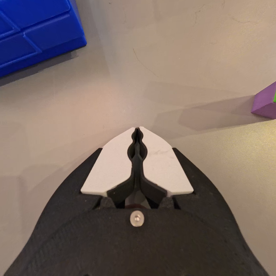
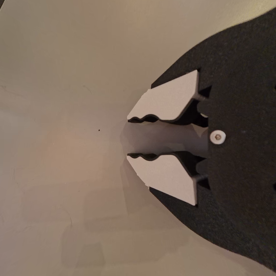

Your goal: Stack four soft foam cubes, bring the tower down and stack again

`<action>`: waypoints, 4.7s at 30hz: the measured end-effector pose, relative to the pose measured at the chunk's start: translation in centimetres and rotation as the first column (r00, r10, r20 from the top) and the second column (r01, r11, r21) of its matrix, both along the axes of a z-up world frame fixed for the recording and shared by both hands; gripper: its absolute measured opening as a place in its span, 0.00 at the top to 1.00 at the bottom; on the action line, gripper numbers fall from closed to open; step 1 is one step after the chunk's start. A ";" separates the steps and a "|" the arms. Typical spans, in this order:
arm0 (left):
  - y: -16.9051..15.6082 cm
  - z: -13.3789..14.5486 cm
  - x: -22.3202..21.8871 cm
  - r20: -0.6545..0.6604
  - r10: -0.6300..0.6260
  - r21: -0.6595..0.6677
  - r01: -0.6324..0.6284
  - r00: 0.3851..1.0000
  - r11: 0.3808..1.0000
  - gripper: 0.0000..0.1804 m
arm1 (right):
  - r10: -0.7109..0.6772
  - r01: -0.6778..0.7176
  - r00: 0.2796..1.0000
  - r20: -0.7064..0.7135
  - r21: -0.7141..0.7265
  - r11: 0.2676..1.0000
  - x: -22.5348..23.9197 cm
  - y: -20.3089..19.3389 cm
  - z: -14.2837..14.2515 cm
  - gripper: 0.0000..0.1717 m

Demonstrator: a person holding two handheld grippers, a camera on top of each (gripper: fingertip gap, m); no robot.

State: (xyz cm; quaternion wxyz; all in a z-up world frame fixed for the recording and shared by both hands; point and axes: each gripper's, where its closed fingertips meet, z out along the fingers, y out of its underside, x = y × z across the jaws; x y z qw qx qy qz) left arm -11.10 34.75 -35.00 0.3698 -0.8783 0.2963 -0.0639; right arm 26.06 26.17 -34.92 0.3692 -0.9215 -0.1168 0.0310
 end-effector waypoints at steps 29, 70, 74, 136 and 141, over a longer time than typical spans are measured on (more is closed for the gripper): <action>-1.2 -0.1 0.1 0.023 0.042 -0.055 -0.041 0.999 0.998 1.00 | 0.001 -0.001 0.999 -0.034 -0.002 1.000 0.0 0.1 -0.1 0.78; 4.5 0.5 6.6 -0.141 -0.056 0.119 0.074 0.988 0.990 0.98 | -0.085 0.085 0.996 -0.038 -0.003 0.996 2.8 -0.5 -0.1 0.77; 5.0 0.5 6.7 -0.135 -0.067 0.118 0.083 0.989 0.990 0.98 | -0.076 0.076 0.997 -0.027 0.006 0.997 2.8 -0.6 0.1 0.76; 9.4 0.1 10.4 -0.008 -0.255 0.015 0.255 0.967 0.967 0.96 | 0.289 -0.268 0.956 0.054 -0.245 0.932 -19.3 1.6 4.0 0.84; 9.4 0.1 10.4 -0.004 -0.254 0.011 0.254 0.967 0.967 0.95 | 0.224 -0.202 0.972 0.068 -0.240 0.950 -19.4 1.4 3.6 0.84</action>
